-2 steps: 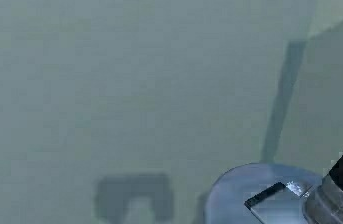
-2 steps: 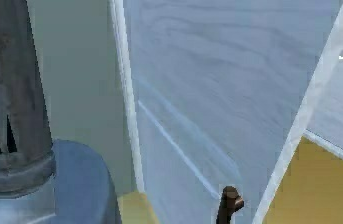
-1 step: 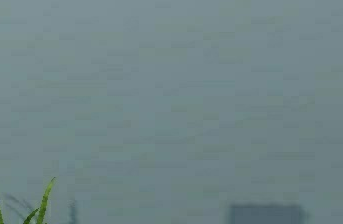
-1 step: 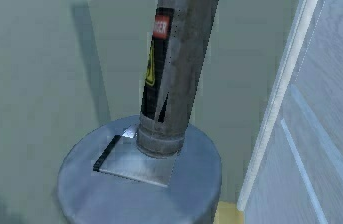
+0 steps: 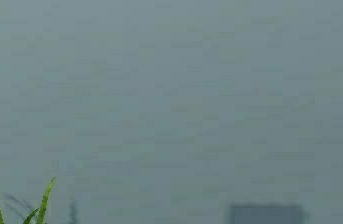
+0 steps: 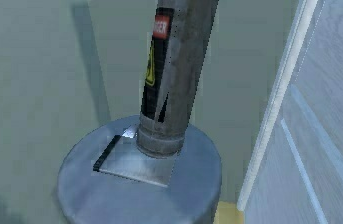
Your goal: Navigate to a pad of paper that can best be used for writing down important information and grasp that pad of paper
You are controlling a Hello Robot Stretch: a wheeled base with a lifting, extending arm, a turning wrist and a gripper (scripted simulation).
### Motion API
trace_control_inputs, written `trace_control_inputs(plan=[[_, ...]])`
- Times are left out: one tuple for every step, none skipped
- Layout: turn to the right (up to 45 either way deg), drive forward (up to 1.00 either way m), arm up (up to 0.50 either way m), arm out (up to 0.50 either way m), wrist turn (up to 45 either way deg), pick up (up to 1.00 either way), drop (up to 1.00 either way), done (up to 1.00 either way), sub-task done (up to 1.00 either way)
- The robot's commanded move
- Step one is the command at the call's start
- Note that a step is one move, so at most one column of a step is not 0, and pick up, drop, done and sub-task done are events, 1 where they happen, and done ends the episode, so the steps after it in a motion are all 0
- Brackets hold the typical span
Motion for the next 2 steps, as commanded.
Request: trace_control_inputs(plan=[[0.0, 0.0, 0.38, 0.0, 0.0, 0.0, 0.0, 0.0, 0.0], [0.0, 0.0, 0.0, 0.2, 0.0, 0.0, 0.0, 0.0, 0.0]])
